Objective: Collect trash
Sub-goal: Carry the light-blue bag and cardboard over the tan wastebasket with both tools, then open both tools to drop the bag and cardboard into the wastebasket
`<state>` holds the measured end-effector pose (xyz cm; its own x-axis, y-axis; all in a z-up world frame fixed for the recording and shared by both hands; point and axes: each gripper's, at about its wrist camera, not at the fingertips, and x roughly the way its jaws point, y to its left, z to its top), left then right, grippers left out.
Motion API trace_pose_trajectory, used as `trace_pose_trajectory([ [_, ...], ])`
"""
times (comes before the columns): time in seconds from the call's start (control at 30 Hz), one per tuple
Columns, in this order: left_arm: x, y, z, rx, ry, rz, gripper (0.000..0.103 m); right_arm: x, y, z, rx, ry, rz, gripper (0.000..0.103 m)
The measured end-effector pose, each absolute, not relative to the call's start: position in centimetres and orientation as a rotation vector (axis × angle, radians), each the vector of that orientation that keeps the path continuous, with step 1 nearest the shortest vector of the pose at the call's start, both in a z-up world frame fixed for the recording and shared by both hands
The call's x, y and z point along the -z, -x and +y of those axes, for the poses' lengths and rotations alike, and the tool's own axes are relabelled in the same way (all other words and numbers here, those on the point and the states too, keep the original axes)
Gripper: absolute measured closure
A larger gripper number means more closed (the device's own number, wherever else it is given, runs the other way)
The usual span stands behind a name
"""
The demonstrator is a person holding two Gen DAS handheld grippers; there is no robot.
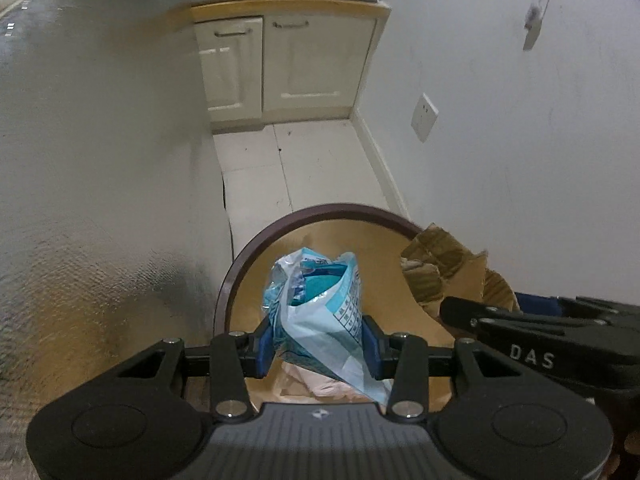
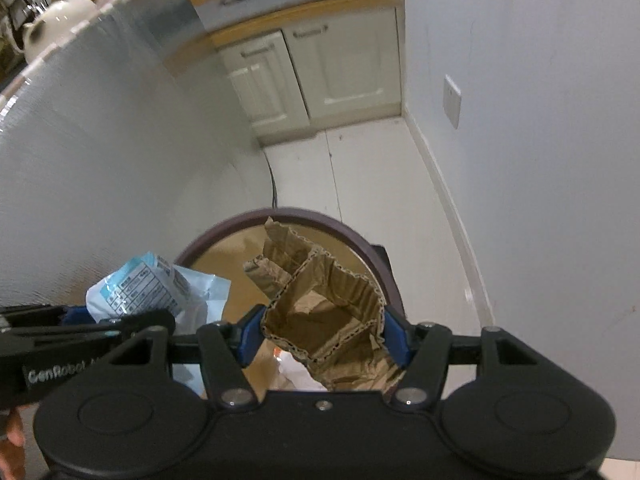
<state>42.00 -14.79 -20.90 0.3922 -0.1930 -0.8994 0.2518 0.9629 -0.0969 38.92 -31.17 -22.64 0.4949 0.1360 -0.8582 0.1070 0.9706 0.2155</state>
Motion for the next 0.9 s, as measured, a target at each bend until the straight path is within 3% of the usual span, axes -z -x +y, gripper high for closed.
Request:
trace_pose_trajectory([
  [0.9,26.0,-43.4,-16.0,0.238,-0.237,1.230,0.058,26.4,-43.2,-28.3,-0.085,-0.129,1.181,0.037],
])
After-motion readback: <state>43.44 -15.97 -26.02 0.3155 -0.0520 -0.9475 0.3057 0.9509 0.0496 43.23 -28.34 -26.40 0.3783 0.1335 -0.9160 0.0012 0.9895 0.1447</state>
